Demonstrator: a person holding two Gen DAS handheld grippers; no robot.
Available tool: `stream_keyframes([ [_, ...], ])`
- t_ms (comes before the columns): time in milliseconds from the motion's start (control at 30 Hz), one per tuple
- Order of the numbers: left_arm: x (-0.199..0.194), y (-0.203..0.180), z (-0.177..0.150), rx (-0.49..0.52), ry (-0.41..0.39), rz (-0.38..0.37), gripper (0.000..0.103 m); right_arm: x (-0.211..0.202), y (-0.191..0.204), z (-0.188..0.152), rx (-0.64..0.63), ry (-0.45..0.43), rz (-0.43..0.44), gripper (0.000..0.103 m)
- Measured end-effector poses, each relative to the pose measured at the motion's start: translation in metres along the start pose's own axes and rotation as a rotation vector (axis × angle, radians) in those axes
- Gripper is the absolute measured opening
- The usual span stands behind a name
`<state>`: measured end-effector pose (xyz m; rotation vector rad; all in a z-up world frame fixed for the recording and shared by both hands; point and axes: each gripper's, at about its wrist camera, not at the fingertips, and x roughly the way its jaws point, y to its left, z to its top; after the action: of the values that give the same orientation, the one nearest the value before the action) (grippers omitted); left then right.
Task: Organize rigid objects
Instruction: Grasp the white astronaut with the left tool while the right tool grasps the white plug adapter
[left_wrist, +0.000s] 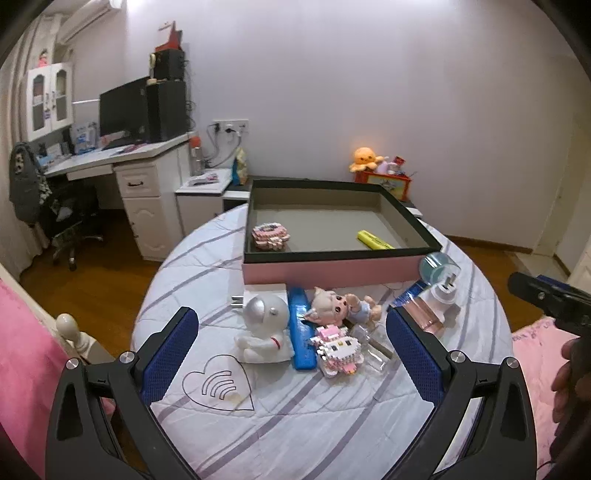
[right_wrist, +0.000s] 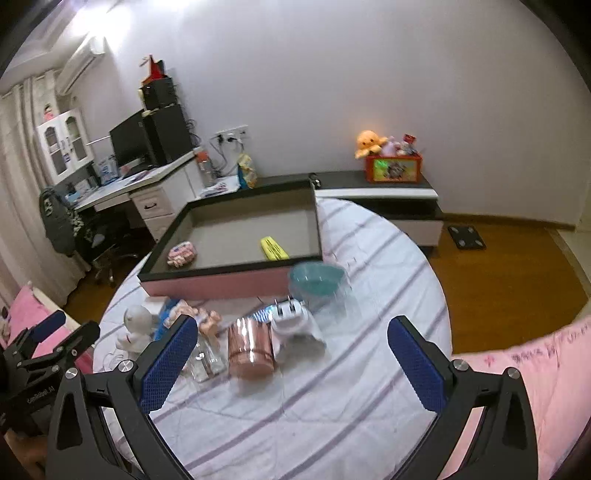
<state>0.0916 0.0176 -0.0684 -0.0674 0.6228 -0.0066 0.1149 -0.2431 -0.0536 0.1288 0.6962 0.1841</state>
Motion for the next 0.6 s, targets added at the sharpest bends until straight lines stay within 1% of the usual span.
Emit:
stream_keyframes([
  [100, 0.0, 0.002, -0.003, 0.022, 0.003, -0.007, 0.103, 0.004, 0.005, -0.007, 0.015, 0.018, -0.02, 0.103],
  [300, 0.01, 0.011, -0.008, -0.02, 0.023, -0.021, 0.103, 0.011, 0.012, -0.006, -0.027, 0.041, -0.042, 0.103],
  [467, 0.027, 0.018, -0.012, -0.046, 0.055, -0.005, 0.103, 0.022, 0.009, -0.003, -0.029, 0.063, -0.046, 0.103],
  [600, 0.047, 0.026, -0.016, -0.068, 0.099, 0.017, 0.103, 0.04, 0.007, -0.002, -0.031, 0.097, -0.04, 0.103],
])
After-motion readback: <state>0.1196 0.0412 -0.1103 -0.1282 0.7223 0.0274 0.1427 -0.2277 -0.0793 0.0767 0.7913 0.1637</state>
